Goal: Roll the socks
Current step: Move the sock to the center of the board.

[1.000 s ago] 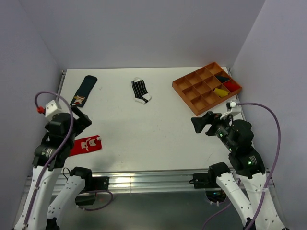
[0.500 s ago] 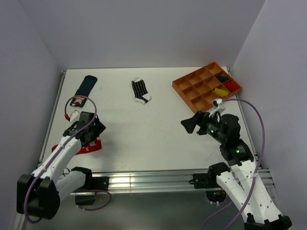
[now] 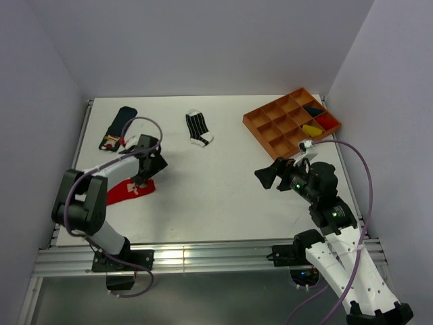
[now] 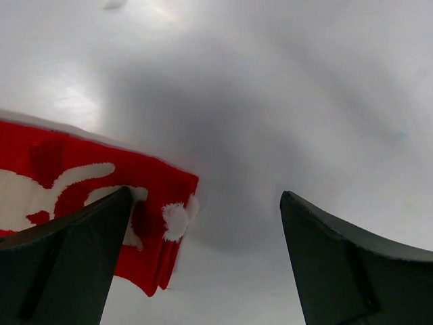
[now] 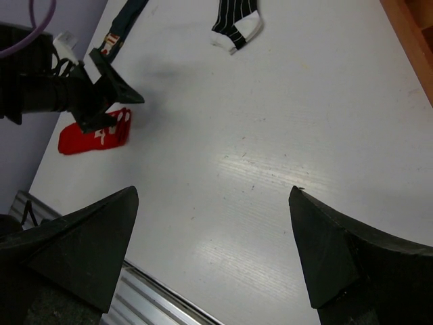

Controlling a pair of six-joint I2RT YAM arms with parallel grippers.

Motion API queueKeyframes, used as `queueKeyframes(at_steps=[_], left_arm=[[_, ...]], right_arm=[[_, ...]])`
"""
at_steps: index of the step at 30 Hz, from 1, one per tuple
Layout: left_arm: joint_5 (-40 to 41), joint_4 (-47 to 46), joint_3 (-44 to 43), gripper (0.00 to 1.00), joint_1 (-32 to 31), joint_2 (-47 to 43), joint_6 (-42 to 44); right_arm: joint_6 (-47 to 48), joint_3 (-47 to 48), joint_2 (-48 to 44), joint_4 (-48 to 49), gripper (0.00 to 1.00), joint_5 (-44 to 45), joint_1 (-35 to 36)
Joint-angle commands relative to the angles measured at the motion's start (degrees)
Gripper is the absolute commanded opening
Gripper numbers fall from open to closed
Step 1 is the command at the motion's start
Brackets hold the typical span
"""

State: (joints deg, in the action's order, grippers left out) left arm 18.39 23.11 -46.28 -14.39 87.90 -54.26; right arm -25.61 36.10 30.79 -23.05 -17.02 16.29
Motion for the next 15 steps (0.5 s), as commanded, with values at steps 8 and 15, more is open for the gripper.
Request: queueKeyframes(at_steps=[8, 15], left_arm=[[-9.2, -5.4, -21.5, 0.99, -24.6, 20.3, 9.7], [-5.8, -5.4, -20.4, 0.99, -33.5, 17.0, 12.8]], right_arm=[[1.7, 0.0, -0.9, 0.3, 1.0, 3.6, 0.7], [1.8, -1.3, -1.7, 0.4, 1.0, 4.1, 0.6]])
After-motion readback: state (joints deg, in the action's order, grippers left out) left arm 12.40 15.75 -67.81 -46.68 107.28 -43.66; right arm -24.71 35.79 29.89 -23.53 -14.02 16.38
